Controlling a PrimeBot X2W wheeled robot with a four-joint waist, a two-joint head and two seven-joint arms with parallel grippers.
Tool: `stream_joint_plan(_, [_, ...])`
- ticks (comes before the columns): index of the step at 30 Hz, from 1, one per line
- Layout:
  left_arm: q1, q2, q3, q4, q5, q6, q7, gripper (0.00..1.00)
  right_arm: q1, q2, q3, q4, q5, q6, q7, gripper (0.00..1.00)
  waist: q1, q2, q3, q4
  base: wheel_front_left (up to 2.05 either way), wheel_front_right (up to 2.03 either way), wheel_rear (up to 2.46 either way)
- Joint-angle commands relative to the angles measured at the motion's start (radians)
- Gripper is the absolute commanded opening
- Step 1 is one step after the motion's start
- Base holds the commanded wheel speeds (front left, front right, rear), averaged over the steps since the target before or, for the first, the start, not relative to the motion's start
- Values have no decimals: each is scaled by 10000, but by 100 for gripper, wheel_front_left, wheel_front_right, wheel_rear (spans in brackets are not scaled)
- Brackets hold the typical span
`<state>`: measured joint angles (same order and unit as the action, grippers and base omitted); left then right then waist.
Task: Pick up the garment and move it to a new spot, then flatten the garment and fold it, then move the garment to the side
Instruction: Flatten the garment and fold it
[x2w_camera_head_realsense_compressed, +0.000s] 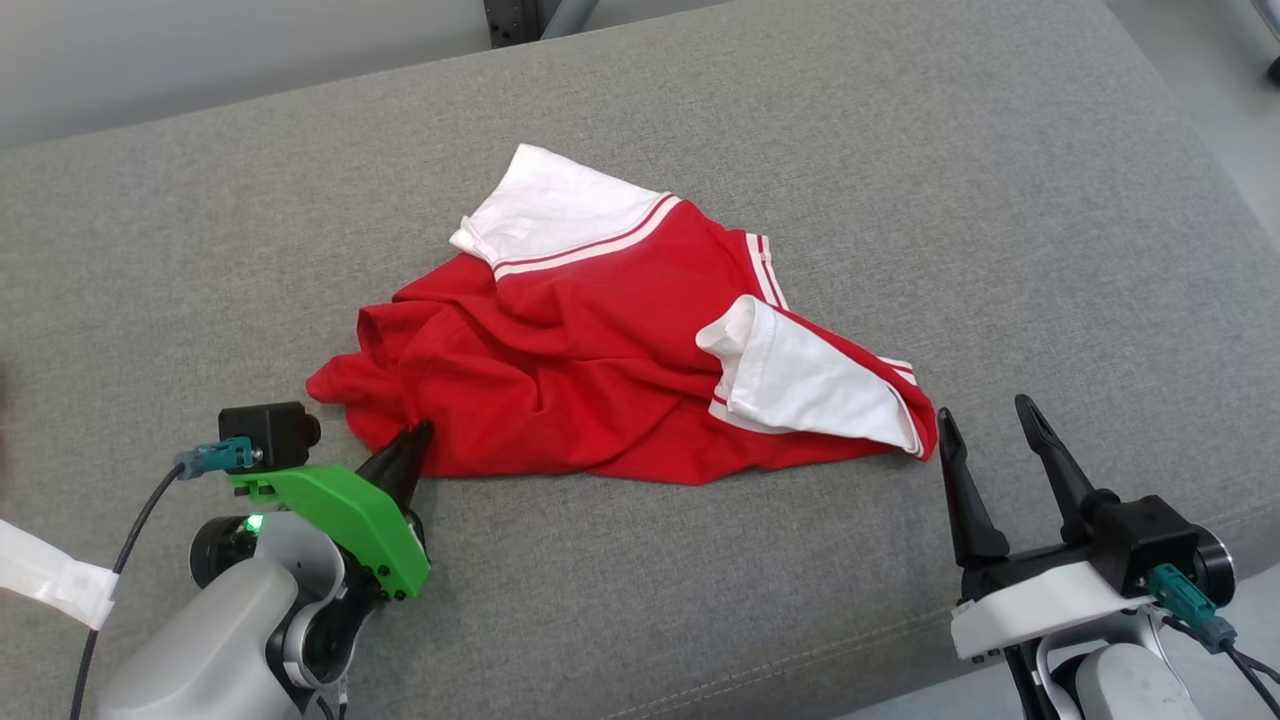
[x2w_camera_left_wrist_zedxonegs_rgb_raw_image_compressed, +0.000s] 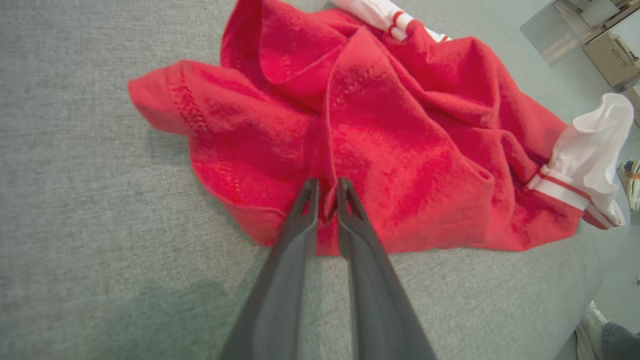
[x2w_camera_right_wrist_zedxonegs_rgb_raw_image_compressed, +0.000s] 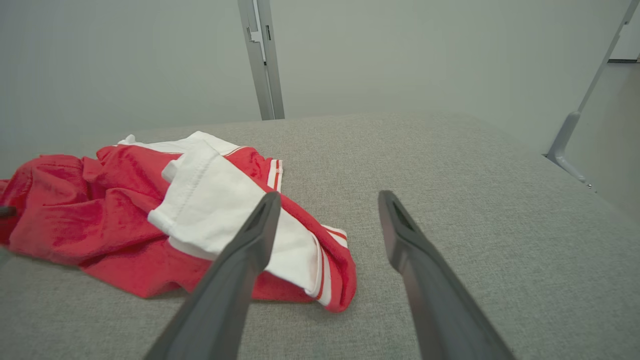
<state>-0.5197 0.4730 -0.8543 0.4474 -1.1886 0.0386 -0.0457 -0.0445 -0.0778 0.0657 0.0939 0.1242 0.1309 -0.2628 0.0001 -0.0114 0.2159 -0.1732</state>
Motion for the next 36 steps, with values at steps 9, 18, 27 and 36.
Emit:
stream_joint_plan(9, [-115, 510, 949, -1980, -397, 187, -746, 0, 263, -17, -72, -14, -59, -3, -32, 100, -1, 114, -159, 457, 0, 0, 0])
stream_joint_plan(18, [-946, 709, 1210, -4387, -62, 1471, -283, 0, 114, -128, 128, 22, -20, -3, -32, 100, -1, 114, -97, 857, 0, 0, 0])
stream_joint_plan(27, [-3071, -344, 674, -2487, 571, 1343, 412, 0, -176, -217, 467, 133, 56, -3, -32, 100, -1, 114, 102, 276, 0, 0, 0])
stream_joint_plan(36, [-4681, -1229, 139, 1595, 1862, 1455, -376, 0, -289, -91, 671, 106, 109, -3, -32, 100, -1, 114, 706, -786, 0, 0, 0])
